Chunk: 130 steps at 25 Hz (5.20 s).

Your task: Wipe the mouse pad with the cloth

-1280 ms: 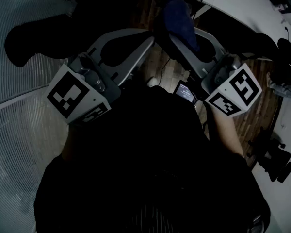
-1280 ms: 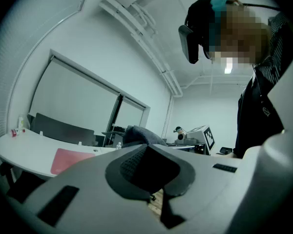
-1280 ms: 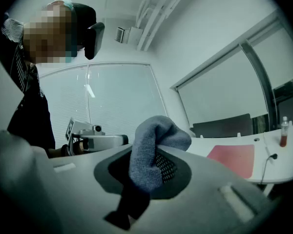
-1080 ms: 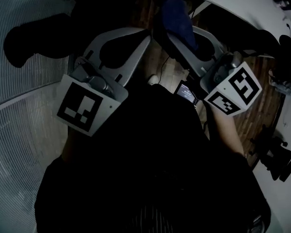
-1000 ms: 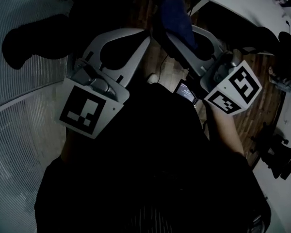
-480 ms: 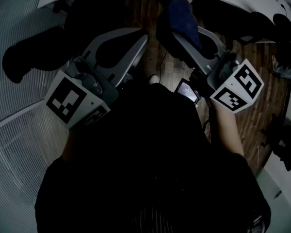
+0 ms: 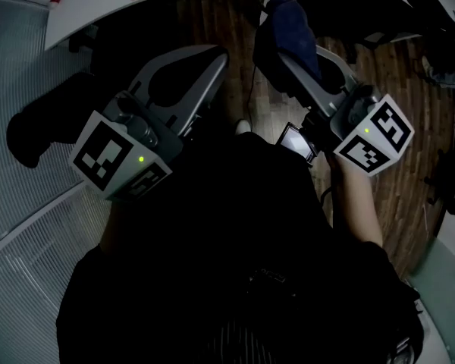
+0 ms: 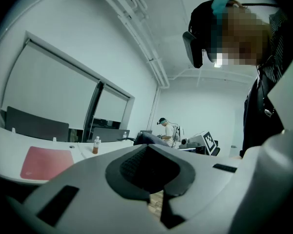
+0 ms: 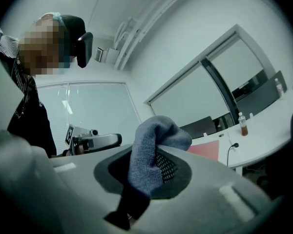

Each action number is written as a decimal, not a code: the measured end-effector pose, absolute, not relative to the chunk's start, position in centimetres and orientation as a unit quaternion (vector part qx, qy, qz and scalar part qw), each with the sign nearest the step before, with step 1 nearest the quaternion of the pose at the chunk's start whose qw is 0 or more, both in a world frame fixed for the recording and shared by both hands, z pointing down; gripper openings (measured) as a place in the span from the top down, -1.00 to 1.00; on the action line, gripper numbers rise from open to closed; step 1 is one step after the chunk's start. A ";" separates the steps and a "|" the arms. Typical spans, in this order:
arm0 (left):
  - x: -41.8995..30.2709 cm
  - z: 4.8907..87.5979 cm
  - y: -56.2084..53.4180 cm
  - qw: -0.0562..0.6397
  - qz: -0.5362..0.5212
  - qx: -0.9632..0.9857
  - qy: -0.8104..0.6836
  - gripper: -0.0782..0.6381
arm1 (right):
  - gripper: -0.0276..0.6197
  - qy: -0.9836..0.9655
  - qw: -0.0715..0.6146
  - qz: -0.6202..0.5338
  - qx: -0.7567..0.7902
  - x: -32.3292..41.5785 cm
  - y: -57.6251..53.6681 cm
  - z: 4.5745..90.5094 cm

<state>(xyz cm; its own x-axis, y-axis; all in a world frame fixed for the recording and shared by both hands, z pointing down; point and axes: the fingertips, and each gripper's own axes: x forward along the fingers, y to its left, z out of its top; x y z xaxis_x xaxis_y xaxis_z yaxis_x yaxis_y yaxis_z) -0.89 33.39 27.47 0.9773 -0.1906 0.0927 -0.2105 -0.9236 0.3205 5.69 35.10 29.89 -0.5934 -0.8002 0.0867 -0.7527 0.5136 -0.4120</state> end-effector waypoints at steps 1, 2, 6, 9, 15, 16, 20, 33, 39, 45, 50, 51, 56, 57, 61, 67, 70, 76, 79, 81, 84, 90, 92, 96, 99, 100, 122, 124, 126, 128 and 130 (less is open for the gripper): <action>-0.3 27.4 33.2 0.167 0.027 0.981 -0.094 0.76 | 0.73 0.863 0.058 -0.205 -0.459 6.5 35.1 29.9; 0.3 27.3 33.0 0.166 0.024 0.982 -0.085 0.76 | 0.73 0.857 0.059 -0.203 -0.471 7.2 35.2 29.8; 1.8 27.1 31.4 0.164 0.006 0.985 -0.052 0.76 | 0.73 0.830 0.061 -0.197 -0.518 9.8 35.1 30.0; 4.0 27.4 28.5 0.165 -0.005 0.986 -0.023 0.76 | 0.73 0.809 0.067 -0.190 -0.552 12.0 33.6 30.1; 5.9 25.9 25.9 0.163 -0.022 0.985 0.057 0.76 | 0.73 0.776 0.068 -0.168 -0.604 13.0 31.7 28.1; 5.9 25.5 25.7 0.164 -0.022 0.984 0.070 0.76 | 0.73 0.774 0.069 -0.165 -0.608 12.8 31.3 27.5; 5.3 23.2 24.7 0.172 -0.028 0.980 0.096 0.76 | 0.73 0.767 0.074 -0.160 -0.617 11.5 30.2 25.1; 0.0 24.0 15.0 0.179 -0.033 0.980 0.085 0.76 | 0.73 0.769 0.047 -0.167 -0.615 5.8 19.0 25.0; -3.9 25.5 11.5 0.178 -0.012 0.983 0.047 0.76 | 0.72 0.792 0.034 -0.167 -0.586 1.6 15.3 24.9; -3.9 24.1 12.2 0.183 -0.006 0.983 0.034 0.76 | 0.72 0.808 0.025 -0.170 -0.564 1.4 14.9 22.9; -3.6 23.0 11.6 0.195 -0.012 0.981 0.015 0.76 | 0.72 0.820 0.016 -0.177 -0.543 1.7 13.8 21.7; -3.6 22.9 11.2 0.195 -0.014 0.981 0.011 0.76 | 0.72 0.822 0.015 -0.176 -0.541 1.8 13.4 21.5; -2.2 20.5 11.2 0.191 -0.021 0.981 -0.024 0.76 | 0.72 0.837 0.011 -0.175 -0.518 3.9 13.3 19.1; -1.7 20.0 11.5 0.190 -0.020 0.981 -0.034 0.76 | 0.72 0.840 0.011 -0.176 -0.514 4.7 13.6 18.5; -2.9 20.3 10.5 0.192 -0.021 0.977 -0.087 0.76 | 0.72 0.856 0.010 -0.168 -0.489 5.1 11.8 17.9; -5.5 20.4 7.2 0.172 -0.006 0.972 -0.158 0.76 | 0.72 0.882 0.005 -0.159 -0.444 3.4 6.9 17.4; -6.0 20.5 6.9 0.168 -0.011 0.970 -0.178 0.76 | 0.72 0.894 0.001 -0.151 -0.422 2.8 5.9 17.2; -5.7 20.9 5.4 0.180 -0.020 0.960 -0.212 0.76 | 0.72 0.905 0.002 -0.162 -0.393 3.8 3.6 18.4; -4.0 19.7 0.9 0.173 -0.074 0.950 -0.248 0.76 | 0.72 0.910 0.006 -0.175 -0.376 7.1 -0.2 19.7; -3.5 18.4 -2.2 0.166 -0.113 0.940 -0.277 0.76 | 0.72 0.915 0.006 -0.183 -0.358 8.9 -2.4 19.8; -3.3 17.3 -2.5 0.172 -0.091 0.934 -0.299 0.76 | 0.72 0.929 -0.001 -0.174 -0.326 8.3 -1.9 17.8; -7.5 15.7 11.0 0.187 -0.014 0.939 -0.290 0.76 | 0.72 0.946 -0.010 -0.177 -0.272 1.4 9.3 15.0; -4.5 17.6 11.4 0.205 0.051 0.942 -0.261 0.76 | 0.72 0.943 -0.003 -0.195 -0.269 3.3 8.7 15.4; -1.1 20.4 8.5 0.224 0.087 0.931 -0.275 0.76 | 0.72 0.932 0.001 -0.236 -0.275 7.7 5.7 18.6; -0.2 21.3 7.0 0.247 0.084 0.921 -0.289 0.76 | 0.72 0.908 -0.014 -0.284 -0.307 11.1 3.6 22.7; 0.0 21.7 6.8 0.254 0.090 0.918 -0.292 0.76 | 0.72 0.901 -0.019 -0.296 -0.316 12.0 3.1 23.8; -0.5 32.6 -0.9 0.271 0.212 0.903 -0.256 0.76 | 0.72 0.858 -0.080 -0.328 -0.387 15.1 -3.4 31.7; -0.6 35.2 -0.9 0.232 0.282 0.900 -0.239 0.76 | 0.72 0.856 -0.102 -0.335 -0.379 14.7 -3.4 33.6; -0.7 38.4 -0.7 0.219 0.341 0.888 -0.215 0.76 | 0.72 0.852 -0.128 -0.348 -0.369 14.5 -3.1 36.0; -0.5 41.5 -1.1 0.235 0.368 0.878 -0.198 0.76 | 0.72 0.847 -0.152 -0.352 -0.367 14.7 -3.2 38.2; -0.2 44.0 -1.6 0.259 0.375 0.870 -0.187 0.76 | 0.72 0.844 -0.169 -0.352 -0.368 14.9 -3.6 39.8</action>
